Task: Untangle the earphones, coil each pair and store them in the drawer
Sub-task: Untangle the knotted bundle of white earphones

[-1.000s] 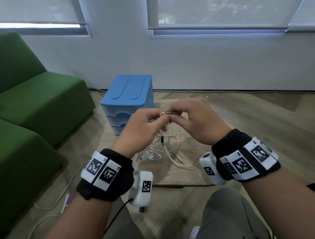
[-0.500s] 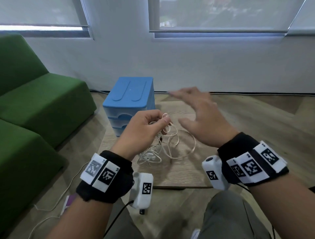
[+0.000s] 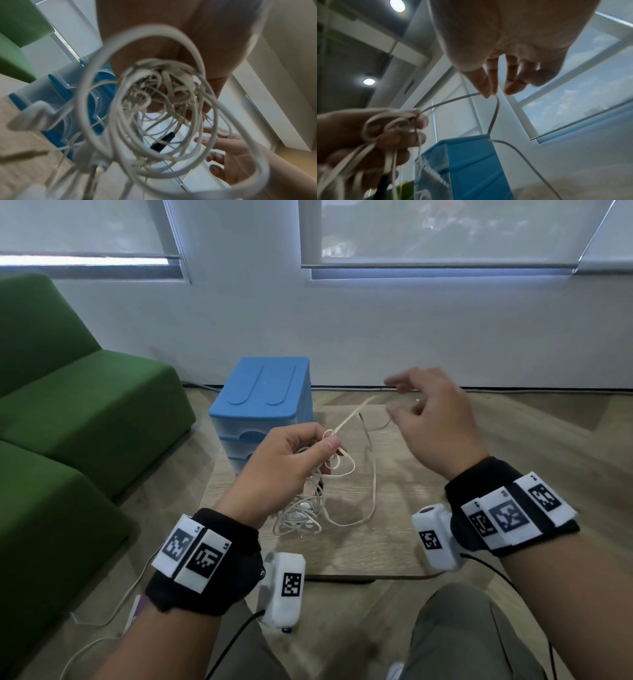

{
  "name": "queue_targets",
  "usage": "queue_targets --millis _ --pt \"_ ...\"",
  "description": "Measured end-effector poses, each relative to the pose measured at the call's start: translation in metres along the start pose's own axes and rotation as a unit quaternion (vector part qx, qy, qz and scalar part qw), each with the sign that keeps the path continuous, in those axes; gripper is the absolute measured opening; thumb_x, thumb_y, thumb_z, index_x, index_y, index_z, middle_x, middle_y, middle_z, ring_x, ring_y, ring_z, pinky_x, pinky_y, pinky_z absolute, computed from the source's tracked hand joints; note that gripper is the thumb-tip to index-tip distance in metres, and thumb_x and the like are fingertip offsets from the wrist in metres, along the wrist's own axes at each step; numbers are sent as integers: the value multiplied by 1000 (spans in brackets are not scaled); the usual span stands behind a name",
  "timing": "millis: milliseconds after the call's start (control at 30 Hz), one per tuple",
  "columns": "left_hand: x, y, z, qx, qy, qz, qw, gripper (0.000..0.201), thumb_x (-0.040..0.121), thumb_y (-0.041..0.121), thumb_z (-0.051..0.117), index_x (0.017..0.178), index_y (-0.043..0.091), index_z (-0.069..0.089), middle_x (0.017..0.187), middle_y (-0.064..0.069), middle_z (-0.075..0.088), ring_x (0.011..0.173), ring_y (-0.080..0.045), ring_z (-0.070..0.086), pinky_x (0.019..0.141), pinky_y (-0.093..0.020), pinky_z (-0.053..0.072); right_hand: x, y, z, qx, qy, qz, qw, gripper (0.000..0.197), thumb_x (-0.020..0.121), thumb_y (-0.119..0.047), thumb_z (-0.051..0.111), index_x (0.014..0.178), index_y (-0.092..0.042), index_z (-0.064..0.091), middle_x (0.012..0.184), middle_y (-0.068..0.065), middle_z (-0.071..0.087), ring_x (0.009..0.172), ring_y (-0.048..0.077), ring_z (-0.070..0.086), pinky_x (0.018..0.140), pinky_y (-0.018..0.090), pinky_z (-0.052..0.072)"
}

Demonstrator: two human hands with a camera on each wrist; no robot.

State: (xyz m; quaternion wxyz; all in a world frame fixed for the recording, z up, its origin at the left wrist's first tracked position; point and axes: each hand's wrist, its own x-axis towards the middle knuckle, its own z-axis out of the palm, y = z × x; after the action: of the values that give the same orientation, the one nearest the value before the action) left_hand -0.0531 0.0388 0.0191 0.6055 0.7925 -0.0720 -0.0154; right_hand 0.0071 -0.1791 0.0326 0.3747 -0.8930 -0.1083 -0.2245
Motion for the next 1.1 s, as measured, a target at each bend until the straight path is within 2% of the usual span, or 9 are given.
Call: queue_targets --millis 100,167,333,433,600,733,900,1033,1100 --pt "2 4 2 -11 -3 4 1000 25 102 26 64 93 5 74 77 0 65 54 3 54 47 -7 35 -11 -13 1 53 -146 -132 979 52 87 -7 72 134 -27 63 118 -3 55 69 10 61 65 13 47" --pt "4 6 3 -12 -5 11 1000 27 102 25 64 94 2 72 74 2 64 55 3 54 48 -8 36 -15 -18 6 43 -198 -189 961 32 92 -12 70 122 -23 72 107 -4 64 74 7 62 64 13 44" --pt "-1 7 1 -6 -9 5 1000 25 103 28 64 93 9 76 77 -1 65 59 2 53 48 -7 34 -5 -10 8 46 -85 -92 991 17 97 -16 61 85 -24 70 70 -5 69 64 12 66 68 39 55" --pt "-2 7 -2 -7 -3 0 1000 25 103 31 63 92 14 77 79 -4 67 64 -4 54 48 -9 34 3 -3 2 28 9 -11 999 14 94 -15 64 91 -22 75 74 -8 68 68 17 65 73 35 56" --pt "1 10 0 -11 -3 -2 1000 25 103 32 63 92 12 75 81 -5 68 71 -12 56 48 -11 36 -8 -15 4 71 -129 -127 981 41 91 -8 70 128 -26 68 111 -3 62 76 10 62 69 8 43" --pt "6 13 4 -9 -5 3 1000 22 102 31 64 87 20 74 79 -5 69 74 -22 54 47 -13 35 -10 -20 12 89 -157 -138 974 13 97 -15 63 96 -19 76 79 -7 71 69 7 65 65 16 44" --pt "5 11 0 10 -13 -10 1000 25 104 33 61 94 16 76 78 -2 69 57 -8 46 46 -15 34 -1 -13 9 106 -4 -18 994 21 98 -12 61 82 -23 71 68 -5 70 53 6 63 55 15 45" --pt "5 8 1 10 -11 -15 1000 24 104 34 61 96 17 76 75 -1 69 53 -7 41 44 -15 31 1 -9 4 121 34 -6 992 17 94 -15 65 101 -27 75 88 -7 74 60 14 64 65 33 58" --pt "6 8 3 7 -6 -11 1000 24 103 34 62 94 16 76 73 -1 68 52 -7 41 44 -15 31 -5 -13 4 101 -44 -79 991 40 92 -11 68 127 -30 67 111 -8 69 70 3 60 68 16 52"
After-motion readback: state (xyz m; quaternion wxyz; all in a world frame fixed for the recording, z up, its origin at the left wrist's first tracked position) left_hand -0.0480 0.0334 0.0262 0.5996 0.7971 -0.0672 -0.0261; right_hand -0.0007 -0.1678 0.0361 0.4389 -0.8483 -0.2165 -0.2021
